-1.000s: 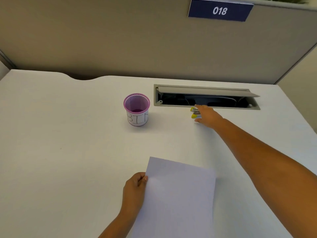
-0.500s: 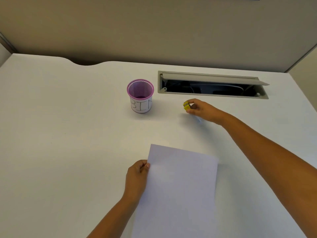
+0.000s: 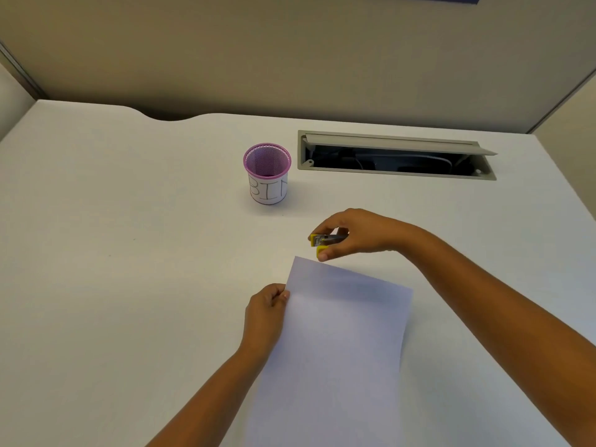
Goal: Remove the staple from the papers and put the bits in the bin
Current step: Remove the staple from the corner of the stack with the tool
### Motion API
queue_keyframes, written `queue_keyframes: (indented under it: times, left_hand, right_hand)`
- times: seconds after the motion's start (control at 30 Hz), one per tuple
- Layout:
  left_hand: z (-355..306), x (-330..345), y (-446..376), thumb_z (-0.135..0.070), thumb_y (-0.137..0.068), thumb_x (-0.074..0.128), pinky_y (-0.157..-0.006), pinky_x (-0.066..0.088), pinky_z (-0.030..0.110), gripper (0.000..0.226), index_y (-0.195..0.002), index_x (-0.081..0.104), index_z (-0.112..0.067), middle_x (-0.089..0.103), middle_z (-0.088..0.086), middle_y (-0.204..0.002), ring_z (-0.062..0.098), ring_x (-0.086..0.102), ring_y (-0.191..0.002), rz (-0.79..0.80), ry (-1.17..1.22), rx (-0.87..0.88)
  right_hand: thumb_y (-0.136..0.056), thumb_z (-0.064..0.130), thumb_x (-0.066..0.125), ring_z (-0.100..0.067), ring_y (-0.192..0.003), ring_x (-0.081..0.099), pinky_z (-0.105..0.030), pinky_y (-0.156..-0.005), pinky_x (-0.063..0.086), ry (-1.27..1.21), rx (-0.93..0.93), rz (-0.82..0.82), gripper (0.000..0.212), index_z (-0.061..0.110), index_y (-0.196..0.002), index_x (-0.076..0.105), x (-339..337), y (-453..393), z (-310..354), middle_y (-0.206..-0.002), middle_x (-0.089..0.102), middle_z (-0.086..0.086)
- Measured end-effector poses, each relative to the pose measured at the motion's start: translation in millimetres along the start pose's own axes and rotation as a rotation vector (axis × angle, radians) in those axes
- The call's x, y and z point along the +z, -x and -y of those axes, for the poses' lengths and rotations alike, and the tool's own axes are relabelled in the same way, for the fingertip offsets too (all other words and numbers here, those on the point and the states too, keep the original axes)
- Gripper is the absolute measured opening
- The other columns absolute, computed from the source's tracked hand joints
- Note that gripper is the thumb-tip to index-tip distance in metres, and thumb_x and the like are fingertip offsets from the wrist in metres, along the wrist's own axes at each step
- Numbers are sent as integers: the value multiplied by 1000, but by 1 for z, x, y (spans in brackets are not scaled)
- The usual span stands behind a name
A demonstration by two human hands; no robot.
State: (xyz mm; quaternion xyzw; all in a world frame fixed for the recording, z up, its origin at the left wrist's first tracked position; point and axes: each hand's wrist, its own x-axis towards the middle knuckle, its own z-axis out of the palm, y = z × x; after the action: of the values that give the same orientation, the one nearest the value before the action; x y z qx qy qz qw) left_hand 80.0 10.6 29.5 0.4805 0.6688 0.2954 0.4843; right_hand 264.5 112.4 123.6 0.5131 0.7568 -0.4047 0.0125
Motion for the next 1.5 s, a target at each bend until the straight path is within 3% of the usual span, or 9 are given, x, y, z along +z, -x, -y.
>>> queue_keyframes:
  times: [0.43, 0.73, 1.07, 1.3, 1.5]
  left_hand:
    - [-1, 1, 3, -12, -95, 44, -58, 41, 13, 21, -95, 63, -5, 63, 5, -86, 11, 54, -67, -30, -20, 69]
    - [1, 2, 1, -15, -96, 43, -65, 43, 21, 23, -100, 63, -3, 65, 9, -92, 18, 57, -74, -28, -33, 60]
    - [3, 1, 1, -16, -96, 43, -72, 45, 27, 24, -101, 63, -3, 65, 11, -95, 21, 58, -78, -40, -23, 45]
    - [3, -1, 1, -15, -96, 44, -60, 43, 18, 23, -98, 63, -3, 63, 8, -88, 18, 55, -71, -42, -38, 63]
    - [4, 0, 2, -15, -96, 44, -61, 43, 18, 23, -98, 63, -3, 64, 9, -89, 20, 56, -74, -47, -17, 46]
  right_hand:
    - [-76, 41, 71, -16, -110, 53, -28, -92, 44, 210, 33, 71, 55, 20, -125, 56, 20, -5, 22, -126, 58, 0]
    - [-72, 44, 73, -12, -98, 54, -28, -82, 46, 380, 14, 138, 54, 20, -119, 61, 14, -16, 41, -120, 63, 1]
    - [-73, 41, 73, -17, -104, 60, -28, -85, 48, 340, 52, 150, 55, 13, -120, 60, 20, -19, 43, -120, 65, -2]
    - [-73, 44, 73, -14, -97, 60, -31, -84, 51, 360, 41, 157, 51, 17, -115, 63, 21, -20, 44, -115, 67, 0]
    - [-73, 44, 73, -12, -92, 59, -31, -83, 51, 365, 44, 142, 51, 17, -115, 64, 23, -20, 44, -114, 68, 0]
